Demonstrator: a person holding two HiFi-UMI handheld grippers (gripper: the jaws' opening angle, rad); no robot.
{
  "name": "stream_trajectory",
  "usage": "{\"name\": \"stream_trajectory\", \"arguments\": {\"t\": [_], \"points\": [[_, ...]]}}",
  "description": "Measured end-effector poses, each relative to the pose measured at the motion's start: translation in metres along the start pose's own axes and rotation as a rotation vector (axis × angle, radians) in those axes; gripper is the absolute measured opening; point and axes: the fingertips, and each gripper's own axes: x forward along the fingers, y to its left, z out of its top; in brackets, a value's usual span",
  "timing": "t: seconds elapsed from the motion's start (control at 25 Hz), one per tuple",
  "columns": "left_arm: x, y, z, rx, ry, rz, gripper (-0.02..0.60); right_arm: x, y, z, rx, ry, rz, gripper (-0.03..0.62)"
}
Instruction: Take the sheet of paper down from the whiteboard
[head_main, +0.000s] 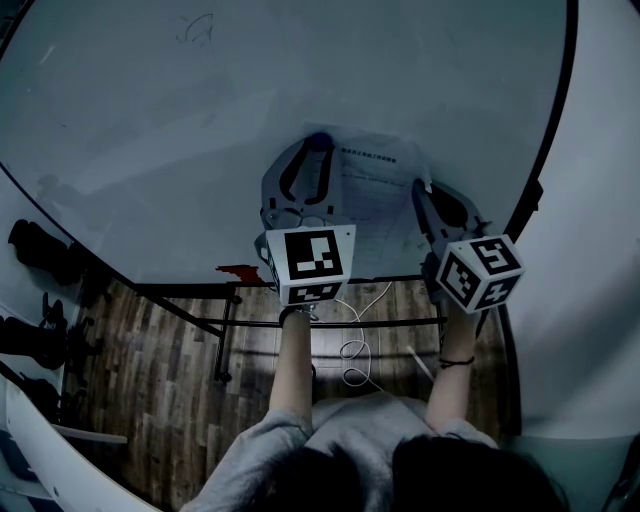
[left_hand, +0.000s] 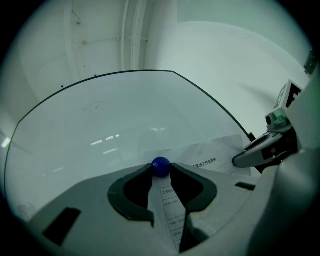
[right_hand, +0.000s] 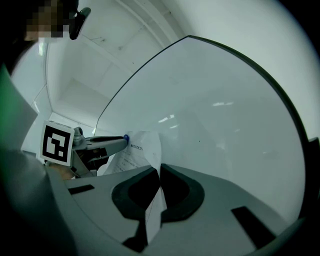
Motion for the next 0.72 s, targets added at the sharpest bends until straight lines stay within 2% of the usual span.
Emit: {"name": "stream_trajectory", "arguments": {"t": [0.72], "points": [[-0.0003, 0.0002, 0.0022, -0.022, -0.007, 0.005, 0.109, 0.0001, -0.0021, -0.0088, 0.058, 0.043, -0.005, 0.002]]}}
